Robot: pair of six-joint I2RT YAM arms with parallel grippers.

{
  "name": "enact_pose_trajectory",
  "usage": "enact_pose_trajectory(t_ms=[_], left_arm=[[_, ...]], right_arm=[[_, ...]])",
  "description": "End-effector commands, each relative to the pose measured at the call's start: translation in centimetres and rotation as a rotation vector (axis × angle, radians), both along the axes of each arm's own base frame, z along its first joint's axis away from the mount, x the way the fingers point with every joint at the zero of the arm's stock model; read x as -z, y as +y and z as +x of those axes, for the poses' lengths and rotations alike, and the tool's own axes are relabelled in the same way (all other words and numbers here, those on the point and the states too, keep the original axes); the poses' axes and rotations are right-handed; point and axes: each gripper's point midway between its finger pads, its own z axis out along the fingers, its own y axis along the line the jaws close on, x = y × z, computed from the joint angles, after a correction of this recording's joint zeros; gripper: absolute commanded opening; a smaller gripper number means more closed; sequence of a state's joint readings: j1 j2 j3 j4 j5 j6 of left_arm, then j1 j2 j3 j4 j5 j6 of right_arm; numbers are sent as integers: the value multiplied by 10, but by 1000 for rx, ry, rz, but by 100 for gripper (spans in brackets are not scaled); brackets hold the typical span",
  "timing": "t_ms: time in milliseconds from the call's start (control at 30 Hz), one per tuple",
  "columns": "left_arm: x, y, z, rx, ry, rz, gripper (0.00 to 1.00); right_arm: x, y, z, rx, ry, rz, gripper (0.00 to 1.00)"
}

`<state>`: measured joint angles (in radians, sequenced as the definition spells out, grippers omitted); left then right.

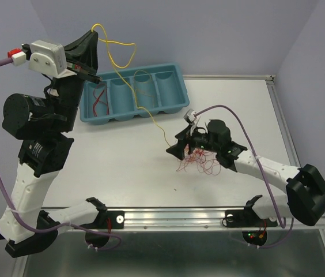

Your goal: Untangle the cables

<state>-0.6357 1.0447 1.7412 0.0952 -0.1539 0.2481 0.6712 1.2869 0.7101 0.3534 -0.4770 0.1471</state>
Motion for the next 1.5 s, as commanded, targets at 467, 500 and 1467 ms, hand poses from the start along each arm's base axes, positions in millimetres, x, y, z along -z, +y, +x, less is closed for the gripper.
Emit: enact_pose_trajectory(t_ms=[467, 500, 1467], left_arm=[[-12, -3, -5, 36, -26, -39, 0], [-11, -3, -3, 35, -23, -36, 0], [148, -109, 0, 480, 116, 211, 0]], right_arm=[[-45, 48, 7, -112, -108, 76, 24], [-58, 49, 12, -85, -111, 97, 9], [-238, -5, 26, 233, -260, 273, 1]])
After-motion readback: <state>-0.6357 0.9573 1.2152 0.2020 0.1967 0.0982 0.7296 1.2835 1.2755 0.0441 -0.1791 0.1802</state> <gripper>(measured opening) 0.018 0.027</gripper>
